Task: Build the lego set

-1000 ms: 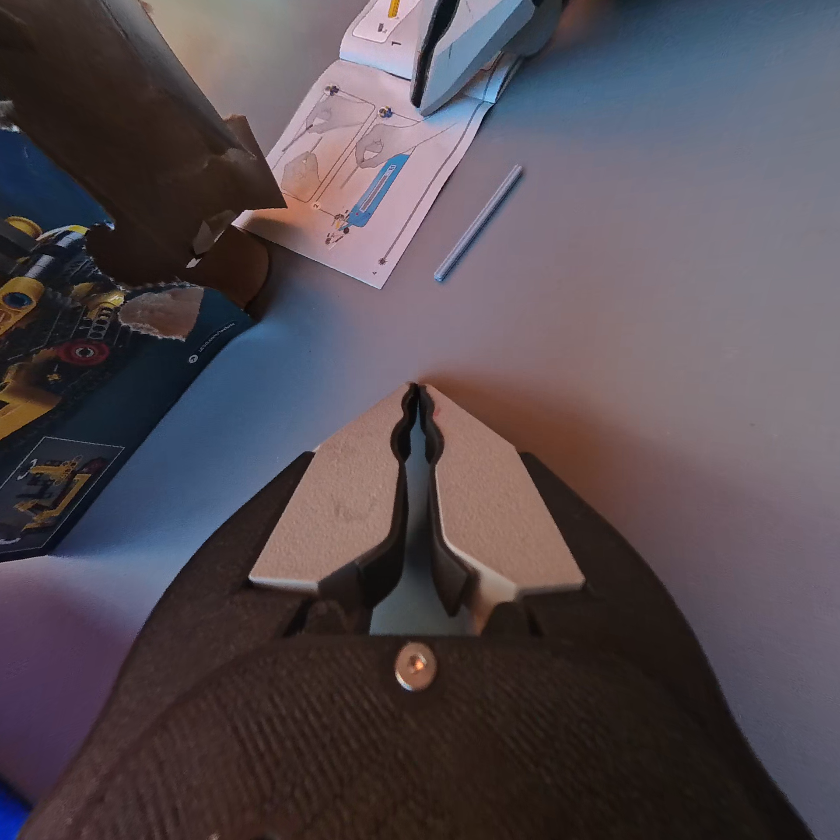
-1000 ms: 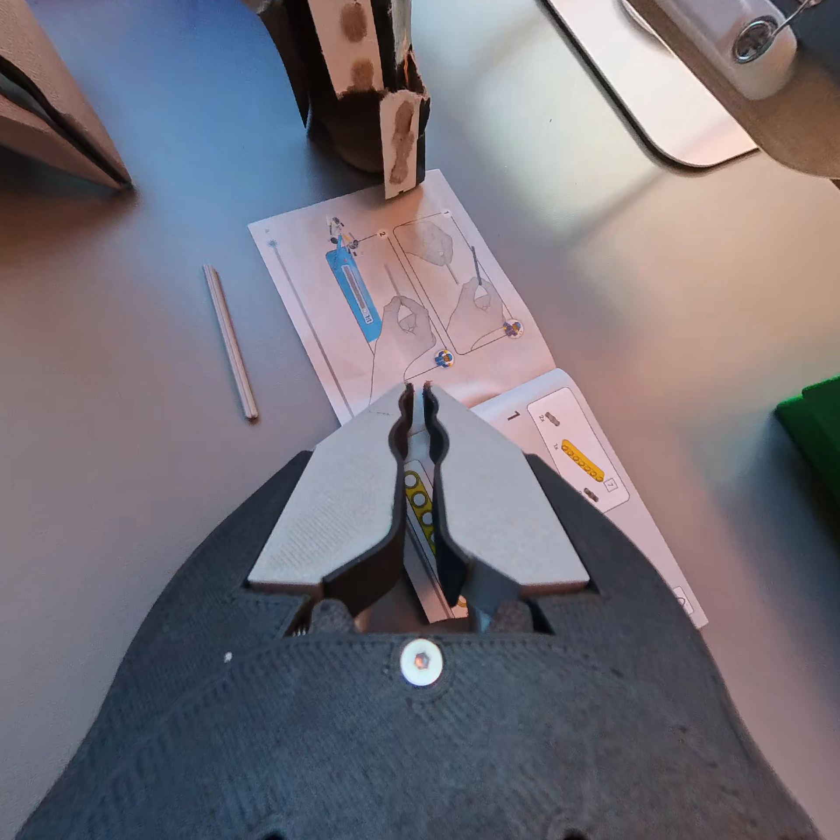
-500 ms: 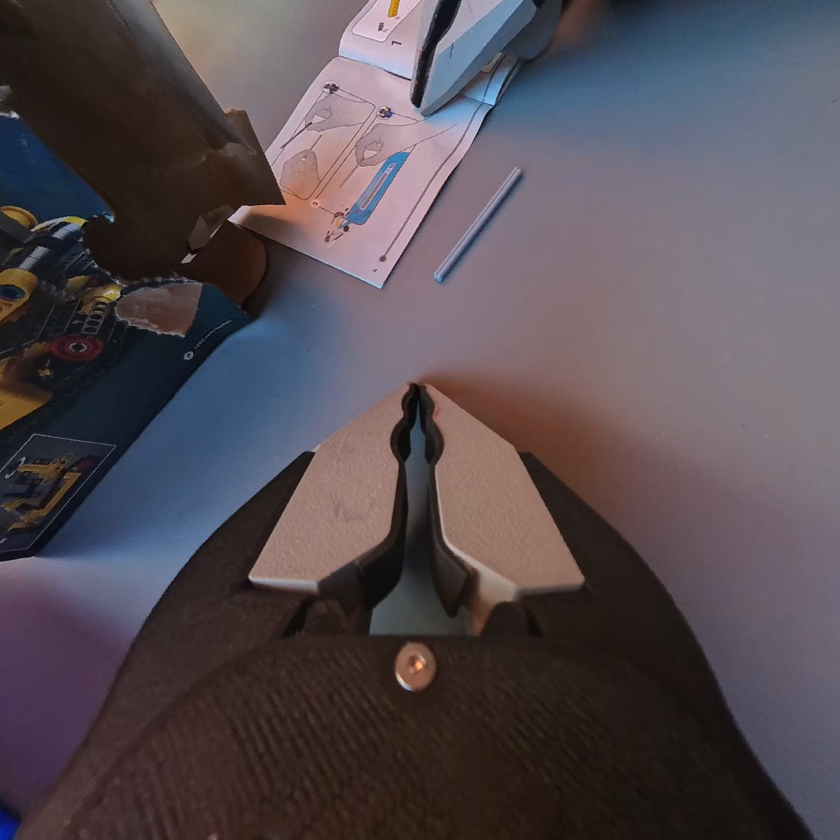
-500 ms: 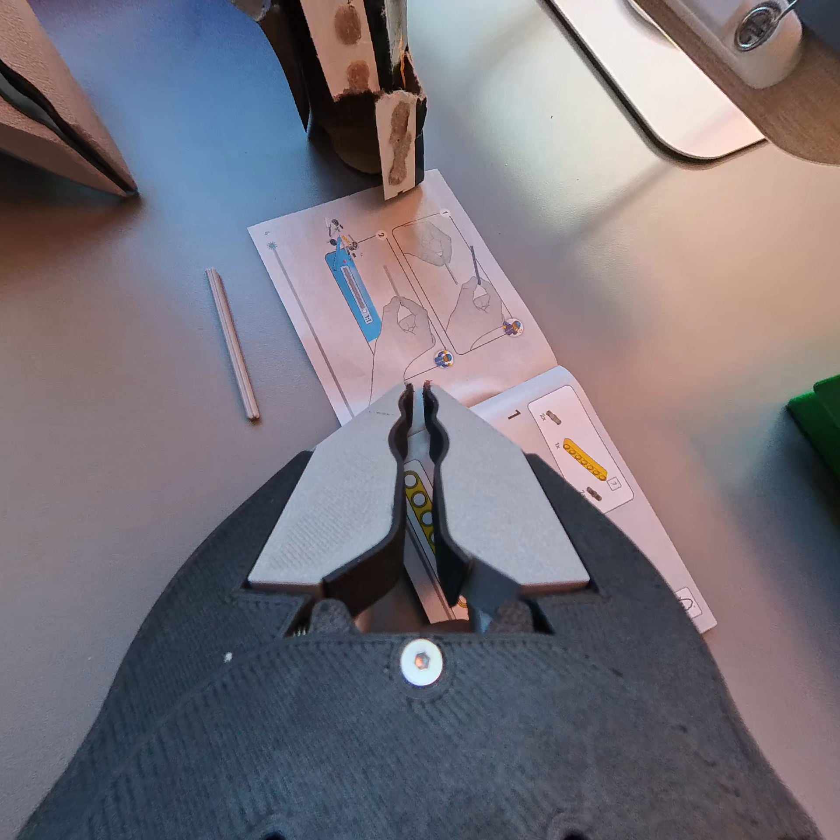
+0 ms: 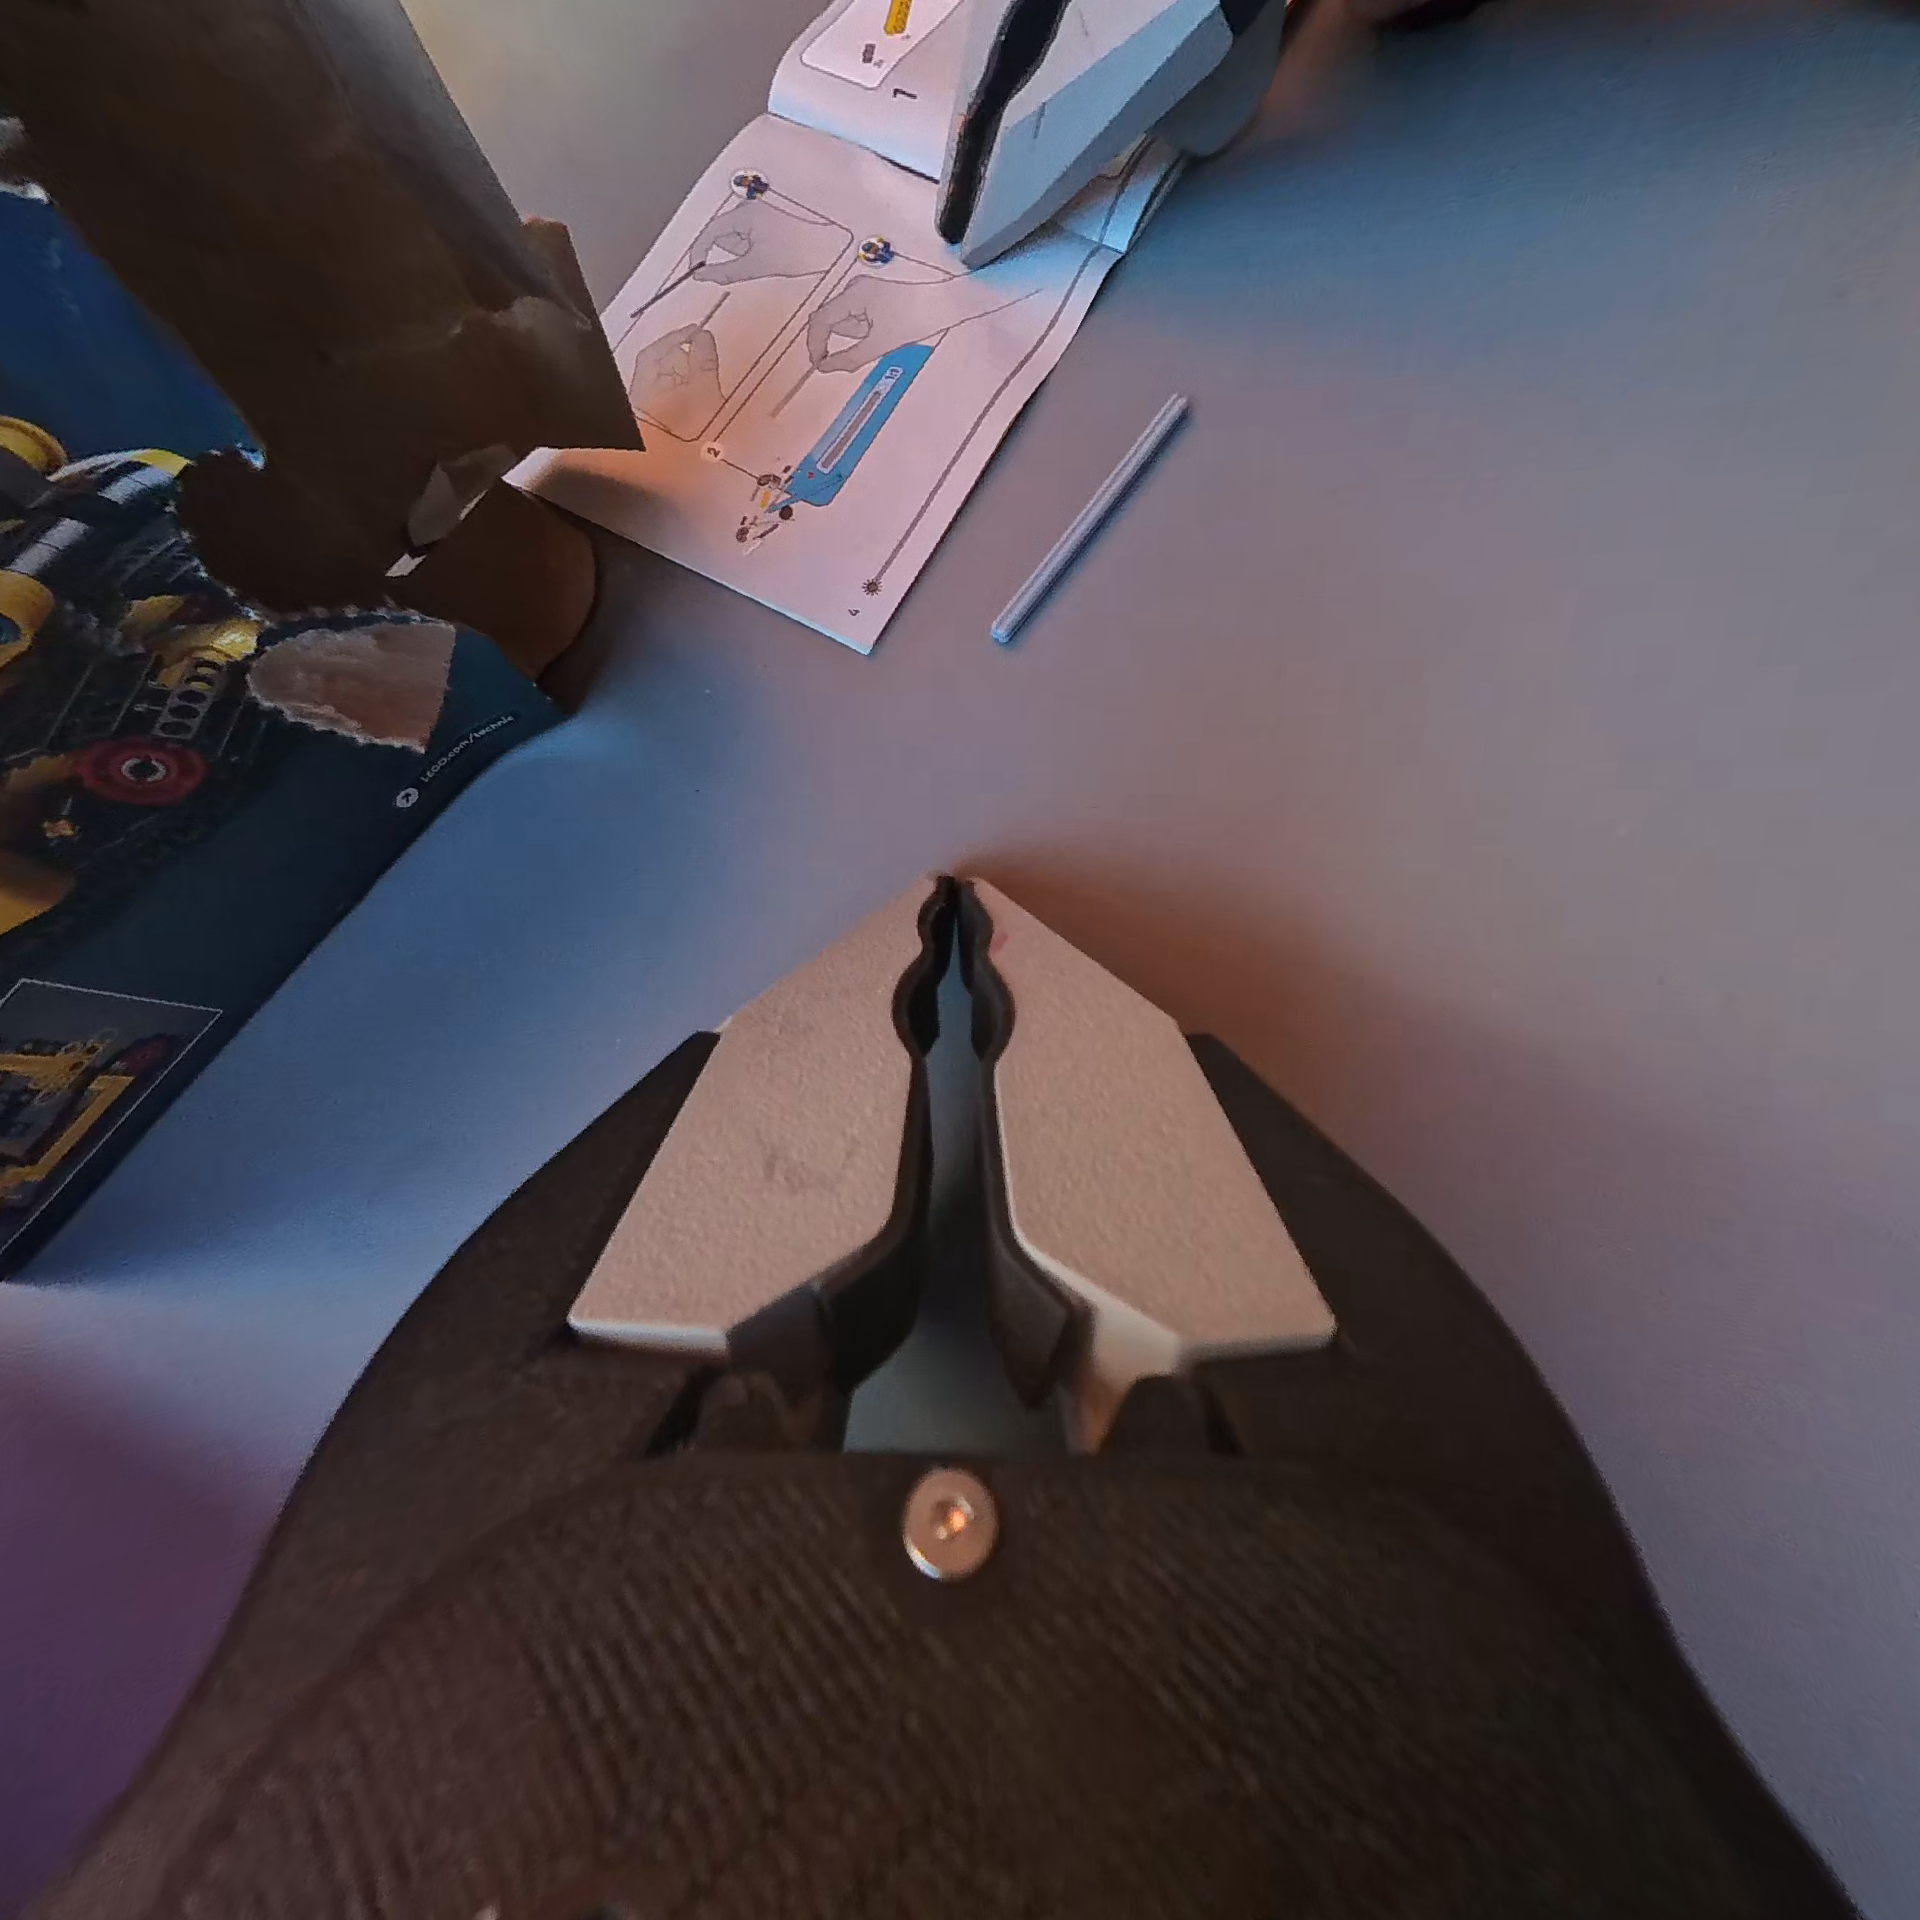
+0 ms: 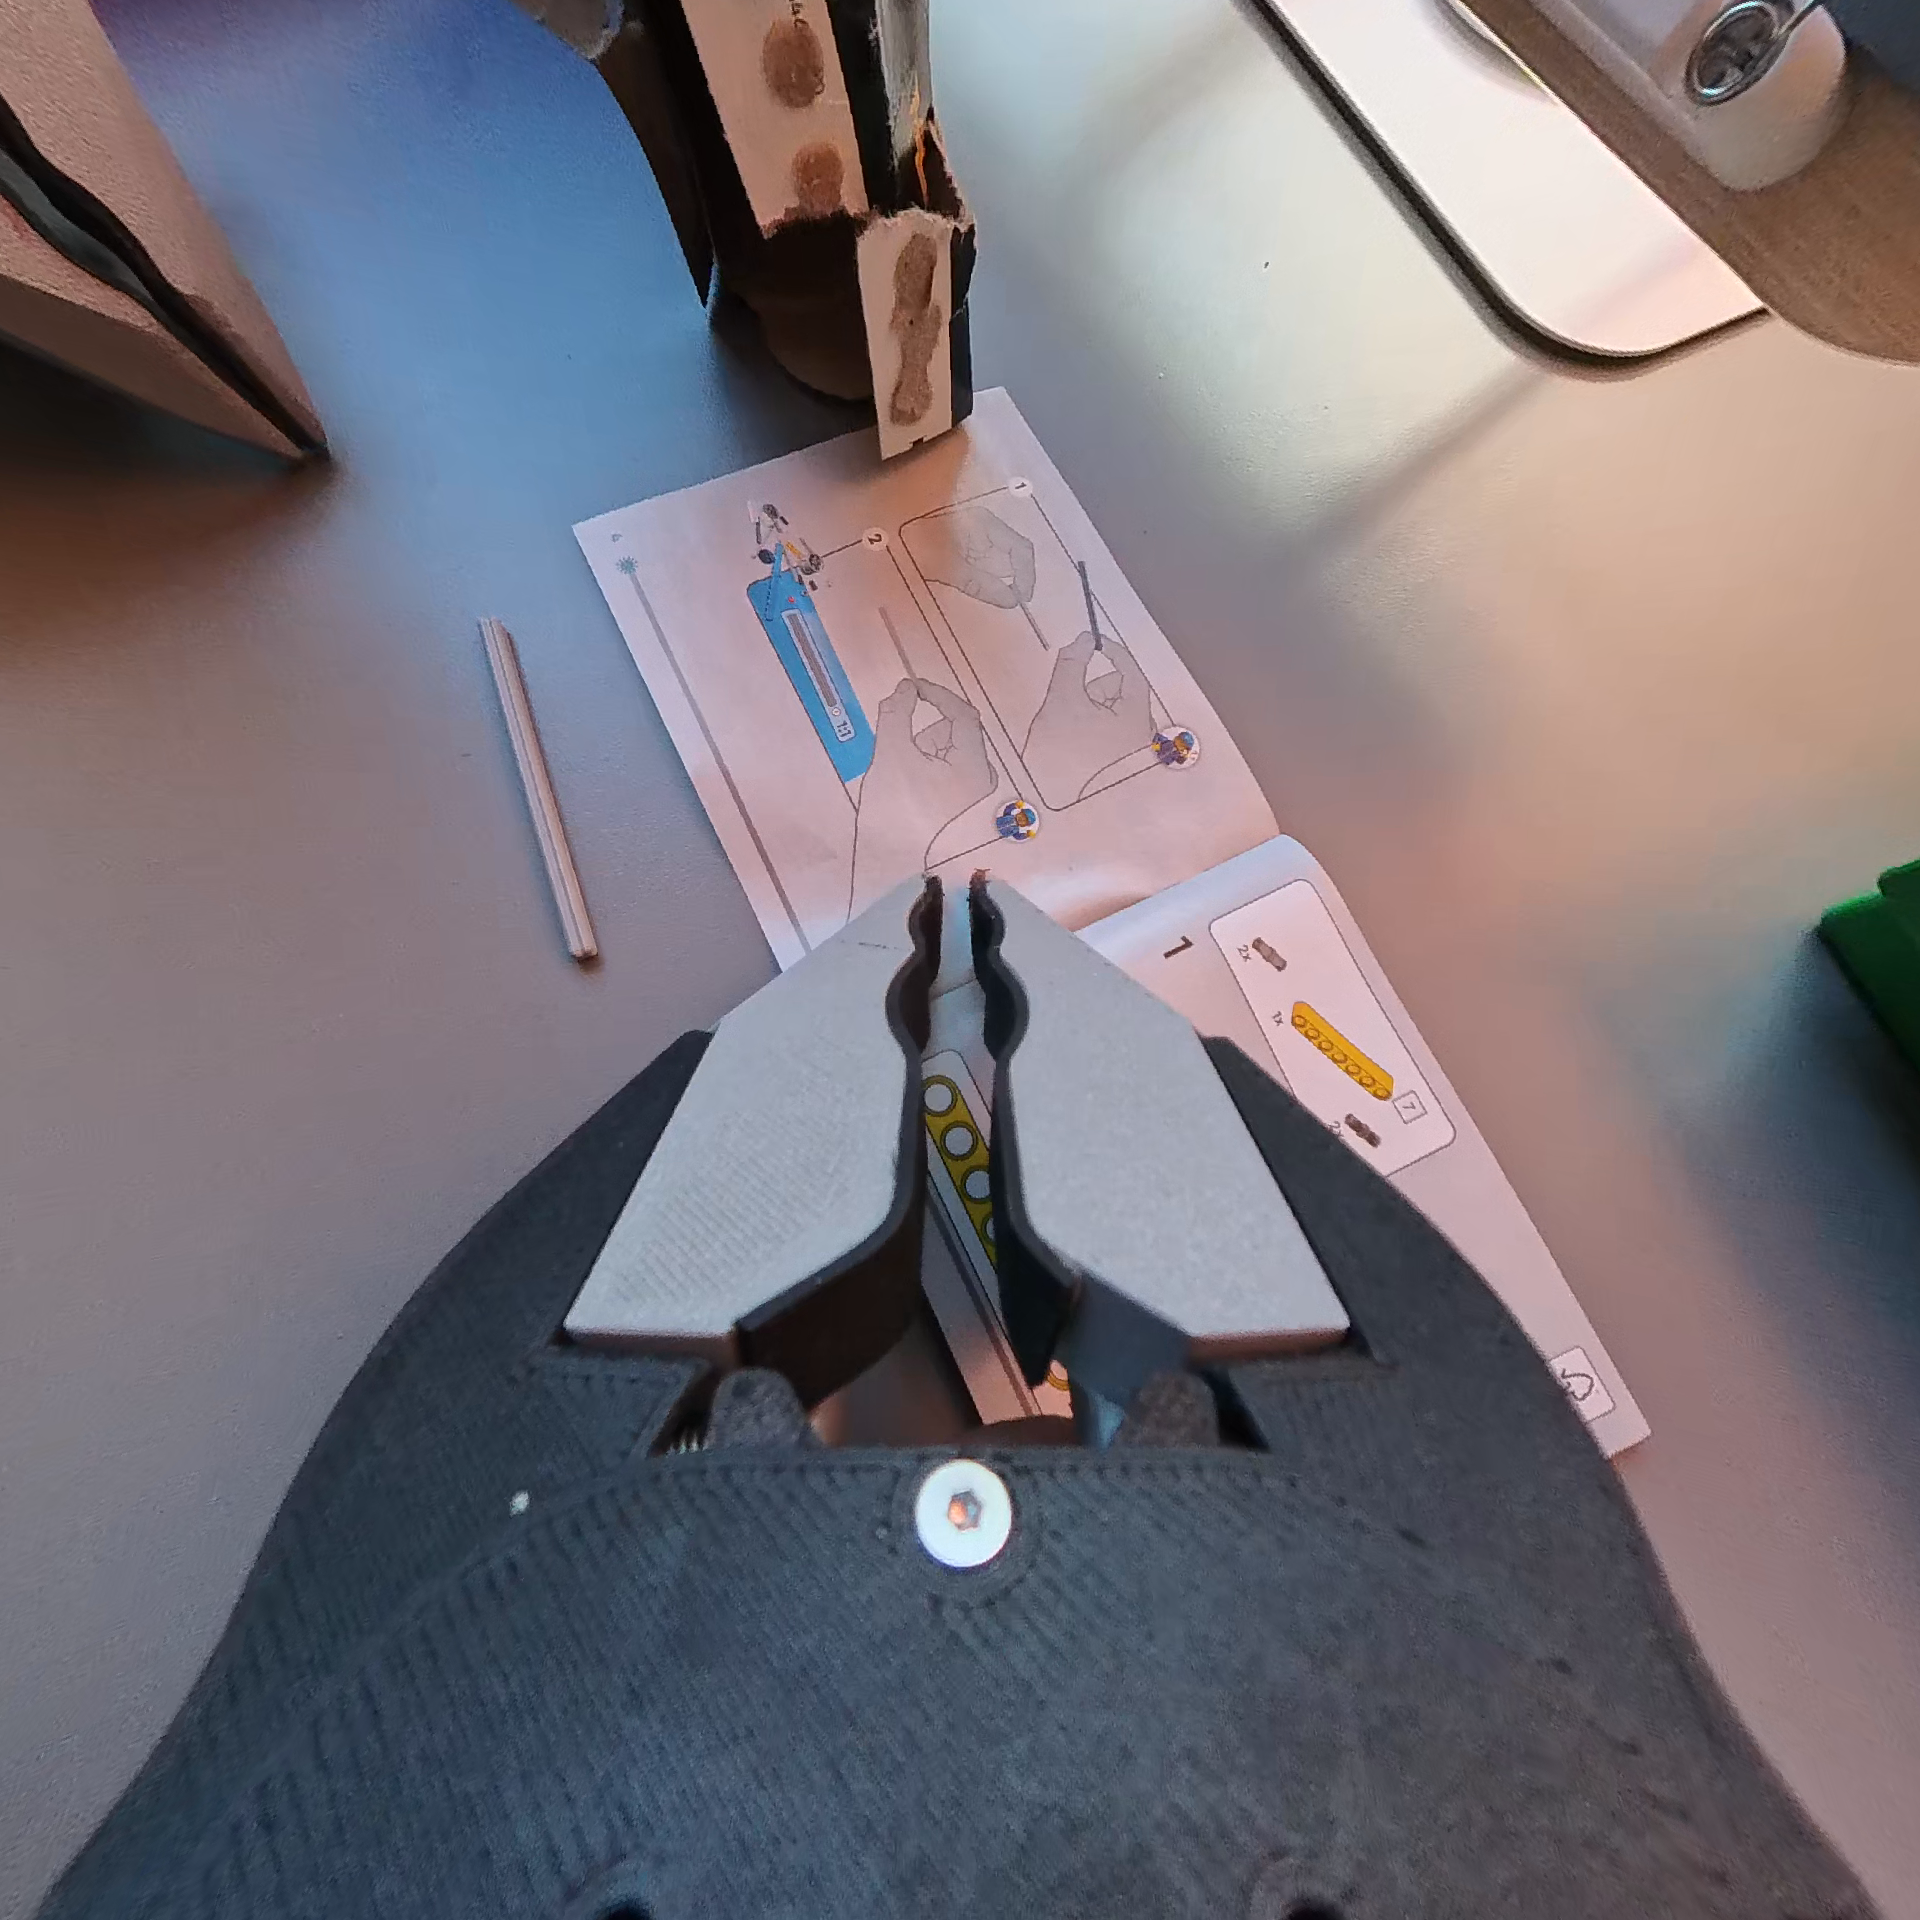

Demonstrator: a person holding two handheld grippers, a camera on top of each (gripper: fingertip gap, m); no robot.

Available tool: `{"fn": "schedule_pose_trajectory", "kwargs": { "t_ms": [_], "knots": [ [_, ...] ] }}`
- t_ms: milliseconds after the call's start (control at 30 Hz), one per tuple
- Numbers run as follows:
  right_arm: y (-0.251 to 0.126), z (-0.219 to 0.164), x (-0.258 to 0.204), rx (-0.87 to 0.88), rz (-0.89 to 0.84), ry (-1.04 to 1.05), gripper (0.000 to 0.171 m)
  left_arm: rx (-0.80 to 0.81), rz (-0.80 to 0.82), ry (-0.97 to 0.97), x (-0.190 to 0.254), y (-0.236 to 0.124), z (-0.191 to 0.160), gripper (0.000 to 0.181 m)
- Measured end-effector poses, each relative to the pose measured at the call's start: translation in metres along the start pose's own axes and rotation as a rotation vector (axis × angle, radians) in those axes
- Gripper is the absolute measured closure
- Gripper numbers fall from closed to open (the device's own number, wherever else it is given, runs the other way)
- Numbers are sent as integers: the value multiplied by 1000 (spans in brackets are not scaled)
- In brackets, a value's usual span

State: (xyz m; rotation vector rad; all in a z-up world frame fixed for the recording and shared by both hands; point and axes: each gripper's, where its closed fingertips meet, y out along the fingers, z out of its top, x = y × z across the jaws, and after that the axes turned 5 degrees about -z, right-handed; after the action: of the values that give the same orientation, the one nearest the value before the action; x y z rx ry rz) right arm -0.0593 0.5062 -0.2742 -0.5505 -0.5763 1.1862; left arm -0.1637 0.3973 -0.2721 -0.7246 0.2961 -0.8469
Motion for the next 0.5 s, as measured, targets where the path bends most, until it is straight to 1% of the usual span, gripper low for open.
{"fn": "schedule_pose_trajectory", "kwargs": {
  "t_ms": [500],
  "knots": [
    [0,0,-1,2,12,2,167,7,-84,-63,3,0,0,181]
  ]
}}
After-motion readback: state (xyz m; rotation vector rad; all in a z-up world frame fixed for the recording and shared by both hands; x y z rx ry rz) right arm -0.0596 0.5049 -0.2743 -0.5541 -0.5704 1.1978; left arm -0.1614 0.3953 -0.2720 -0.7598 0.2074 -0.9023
